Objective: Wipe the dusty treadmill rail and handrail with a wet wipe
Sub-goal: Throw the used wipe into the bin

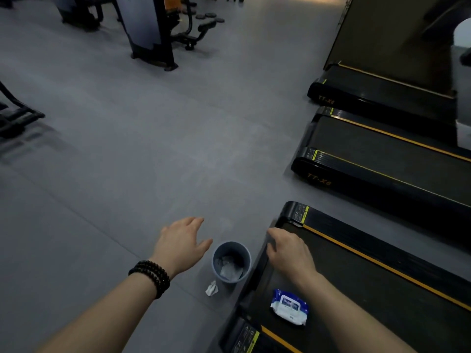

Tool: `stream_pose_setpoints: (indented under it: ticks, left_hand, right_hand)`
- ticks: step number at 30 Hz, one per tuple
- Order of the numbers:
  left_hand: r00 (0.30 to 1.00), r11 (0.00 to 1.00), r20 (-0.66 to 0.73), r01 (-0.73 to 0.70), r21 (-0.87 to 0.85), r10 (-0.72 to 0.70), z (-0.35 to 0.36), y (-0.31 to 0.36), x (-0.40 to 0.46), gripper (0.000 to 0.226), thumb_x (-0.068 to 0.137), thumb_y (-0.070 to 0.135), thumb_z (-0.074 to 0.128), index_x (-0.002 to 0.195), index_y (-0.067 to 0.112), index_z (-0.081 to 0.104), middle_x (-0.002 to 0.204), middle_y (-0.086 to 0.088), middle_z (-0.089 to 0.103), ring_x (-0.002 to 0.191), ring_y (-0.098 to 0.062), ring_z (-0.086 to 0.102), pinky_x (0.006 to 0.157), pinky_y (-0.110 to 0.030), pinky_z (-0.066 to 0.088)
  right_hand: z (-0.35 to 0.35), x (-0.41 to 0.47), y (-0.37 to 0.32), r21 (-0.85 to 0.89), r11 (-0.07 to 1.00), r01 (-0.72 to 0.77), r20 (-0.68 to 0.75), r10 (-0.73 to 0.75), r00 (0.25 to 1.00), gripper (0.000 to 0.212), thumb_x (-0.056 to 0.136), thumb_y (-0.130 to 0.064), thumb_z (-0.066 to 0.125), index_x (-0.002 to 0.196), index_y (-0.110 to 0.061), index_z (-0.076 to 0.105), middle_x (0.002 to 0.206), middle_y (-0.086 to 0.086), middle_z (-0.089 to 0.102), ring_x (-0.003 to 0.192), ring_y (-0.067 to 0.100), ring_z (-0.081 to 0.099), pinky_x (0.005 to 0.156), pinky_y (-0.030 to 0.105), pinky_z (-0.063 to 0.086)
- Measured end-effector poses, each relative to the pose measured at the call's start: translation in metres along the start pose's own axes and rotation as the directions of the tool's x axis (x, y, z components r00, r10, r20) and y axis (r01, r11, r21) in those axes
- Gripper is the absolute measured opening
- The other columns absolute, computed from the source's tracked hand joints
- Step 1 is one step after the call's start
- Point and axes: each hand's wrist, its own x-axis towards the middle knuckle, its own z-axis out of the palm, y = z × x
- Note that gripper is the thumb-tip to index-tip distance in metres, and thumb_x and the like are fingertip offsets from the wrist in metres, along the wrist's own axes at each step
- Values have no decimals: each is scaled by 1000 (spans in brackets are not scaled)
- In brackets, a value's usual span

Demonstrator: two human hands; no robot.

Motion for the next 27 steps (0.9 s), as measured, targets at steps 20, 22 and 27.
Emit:
stream_pose_setpoints:
  ticks: [20,22,27]
  left_hand:
    - [986,997,155,64,-31,-58,332,-107,95,64,97,54,50,151,20,40,151,-2,48,135,-27,46,107,-44,40]
    - [980,997,187,70,-27,-64,387,-126,105,64,97,54,50,150,19,41,150,-2,49,134,-28,47,107,-45,41]
    - [970,994,223,106,-19,-99,515,-169,132,65,97,56,49,150,19,41,149,-3,49,134,-28,47,108,-47,40]
  right_hand:
    - [369,116,22,-91,960,264,296,-227,928,27,92,-19,47,115,-16,61,121,5,64,103,33,61,74,41,49]
    - [425,126,34,-111,955,274,325,-226,918,21,92,-21,47,107,-15,59,115,6,64,98,35,60,68,39,41]
    - [563,145,65,-136,938,318,386,-246,889,7,89,-19,49,93,-14,50,107,10,62,95,37,58,66,37,31]
